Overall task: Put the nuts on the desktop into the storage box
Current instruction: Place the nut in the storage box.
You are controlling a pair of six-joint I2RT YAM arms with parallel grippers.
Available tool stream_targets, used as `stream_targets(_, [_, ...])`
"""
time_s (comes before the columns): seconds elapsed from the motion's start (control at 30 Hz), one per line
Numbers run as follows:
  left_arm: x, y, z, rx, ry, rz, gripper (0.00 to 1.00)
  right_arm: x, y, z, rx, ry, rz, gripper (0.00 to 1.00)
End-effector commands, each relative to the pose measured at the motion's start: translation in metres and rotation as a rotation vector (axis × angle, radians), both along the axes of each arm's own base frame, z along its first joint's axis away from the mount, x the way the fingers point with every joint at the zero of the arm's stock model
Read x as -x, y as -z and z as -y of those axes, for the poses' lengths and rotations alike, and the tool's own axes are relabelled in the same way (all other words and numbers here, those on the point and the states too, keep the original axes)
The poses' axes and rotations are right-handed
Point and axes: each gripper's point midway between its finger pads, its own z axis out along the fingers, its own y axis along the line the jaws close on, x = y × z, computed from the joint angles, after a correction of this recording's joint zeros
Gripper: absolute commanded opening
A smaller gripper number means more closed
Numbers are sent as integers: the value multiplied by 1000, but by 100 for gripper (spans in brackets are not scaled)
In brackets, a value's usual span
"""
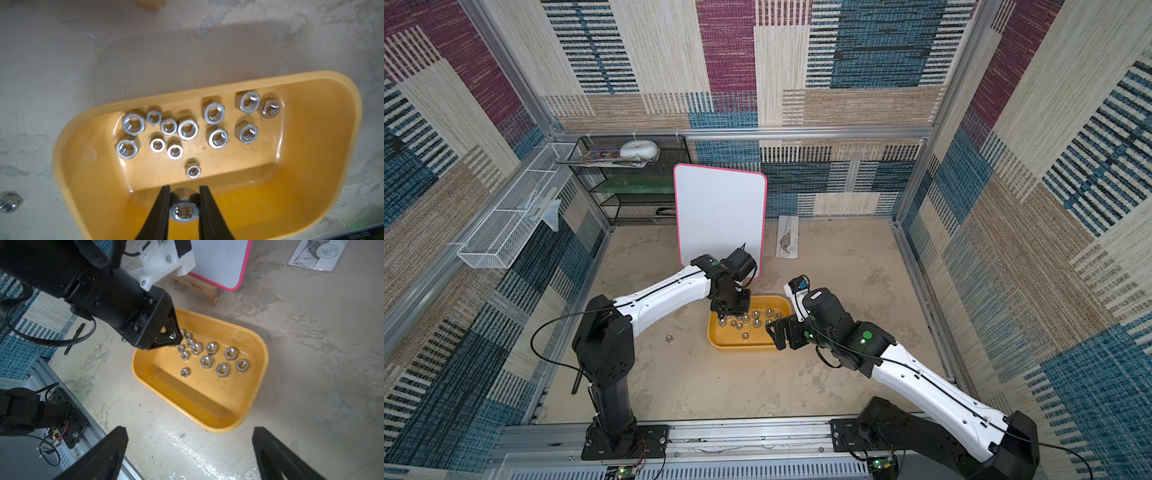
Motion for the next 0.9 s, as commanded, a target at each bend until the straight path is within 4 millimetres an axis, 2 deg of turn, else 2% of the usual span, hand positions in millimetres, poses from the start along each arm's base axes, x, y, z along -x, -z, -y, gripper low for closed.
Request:
stream_targets(0.0, [0,2,14,15,21,-17,25,-1,1,7,10,39,-5,99])
stream_targets(0.17, [-5,12,35,21,63,-25,25,0,1,12,12,60,1,99])
stream_targets(0.4, [-11,22,54,14,98,-31,25,-1,1,14,17,68,6,99])
stream_targets(0.87, [-12,49,55,-34,117,-66,25,-4,2,15,25,76,15,99])
